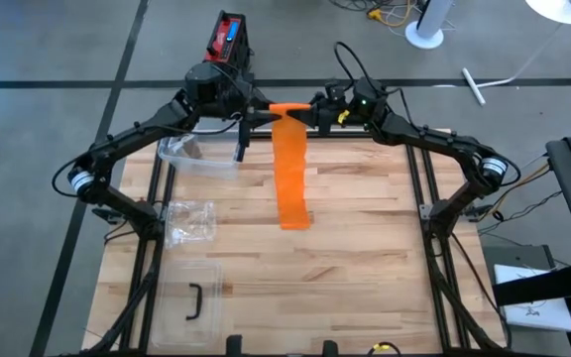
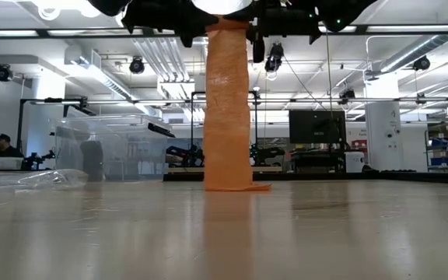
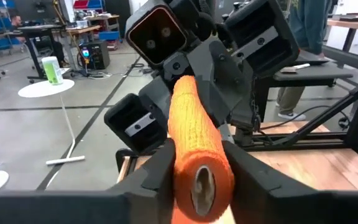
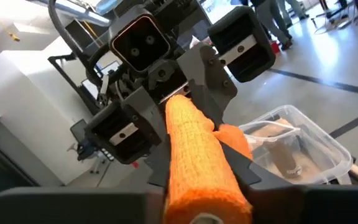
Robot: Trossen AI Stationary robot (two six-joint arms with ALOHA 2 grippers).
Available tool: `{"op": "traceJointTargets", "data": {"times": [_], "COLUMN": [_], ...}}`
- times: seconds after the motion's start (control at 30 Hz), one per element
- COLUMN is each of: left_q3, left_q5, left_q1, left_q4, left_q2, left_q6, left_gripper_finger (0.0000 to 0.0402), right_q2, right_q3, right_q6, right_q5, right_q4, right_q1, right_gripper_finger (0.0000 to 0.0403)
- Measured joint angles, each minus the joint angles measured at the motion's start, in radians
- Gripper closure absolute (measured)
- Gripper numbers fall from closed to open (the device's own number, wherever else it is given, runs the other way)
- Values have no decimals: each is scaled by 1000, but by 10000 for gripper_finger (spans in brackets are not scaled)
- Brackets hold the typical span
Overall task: Roll bandage
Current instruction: Roll the orange bandage
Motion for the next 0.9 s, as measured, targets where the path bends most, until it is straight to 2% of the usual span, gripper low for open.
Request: {"op": "traceJointTargets", "data": {"times": [0.13,0.27,0.4,0.5,0.73,0.9], "left_q3": [-1,-1,-11,-11,-11,-11], "left_q5": [4,17,105,122,123,122], "left_q1": [41,57,57,52,37,22], "left_q4": [-10,-39,-40,-33,36,73], "left_q2": [-12,-13,-7,-2,15,45], "left_q6": [7,62,102,112,90,75], "left_gripper_finger": [245,199,163,144,129,161], "right_q2": [0,0,-3,-3,-6,-6], "right_q3": [0,0,0,0,0,0], "right_q6": [-25,-36,-50,-51,-74,-97], "right_q5": [11,-2,-40,-44,-59,-91], "right_q4": [9,25,50,54,58,58], "right_q1": [-1,-2,0,0,0,0], "right_gripper_finger": [361,354,339,342,349,344]}}
